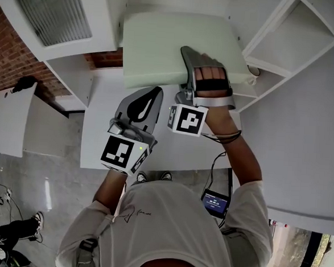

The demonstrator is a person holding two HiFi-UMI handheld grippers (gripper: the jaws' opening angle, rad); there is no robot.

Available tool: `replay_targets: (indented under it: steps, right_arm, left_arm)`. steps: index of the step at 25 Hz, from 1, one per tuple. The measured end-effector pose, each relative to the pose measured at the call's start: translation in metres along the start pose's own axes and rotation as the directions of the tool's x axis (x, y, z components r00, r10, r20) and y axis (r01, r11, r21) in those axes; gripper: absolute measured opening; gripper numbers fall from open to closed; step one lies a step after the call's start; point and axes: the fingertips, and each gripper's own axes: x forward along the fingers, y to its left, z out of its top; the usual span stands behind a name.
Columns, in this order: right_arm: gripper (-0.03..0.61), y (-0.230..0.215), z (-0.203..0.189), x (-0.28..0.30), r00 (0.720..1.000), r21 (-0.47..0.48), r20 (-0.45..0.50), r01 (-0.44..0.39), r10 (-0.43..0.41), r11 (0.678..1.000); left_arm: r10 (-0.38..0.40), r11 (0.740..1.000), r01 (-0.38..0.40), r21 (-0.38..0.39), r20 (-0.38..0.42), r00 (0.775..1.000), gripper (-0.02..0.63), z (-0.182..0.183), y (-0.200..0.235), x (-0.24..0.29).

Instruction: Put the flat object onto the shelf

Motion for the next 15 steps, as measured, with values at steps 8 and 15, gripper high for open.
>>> replay_targets:
  steps: [8,15]
  right_arm:
    - [0.284,0.0,0.004,0.003,1.0,0.003,0.001,0.011,-0.011,1.0]
    - [0.284,0.002,0.004,0.001,1.0,0.009,0.016,0.003,-0.003,1.0]
  left_arm:
    - [-0.03,1.0,0.03,0.009,-0.009,1.0,0.014,-0.004,-0.001,0.015]
    - [-0.04,0.999,0.04,0.027,-0.023,0.999,0.014,-0.007,-0.007,0.026]
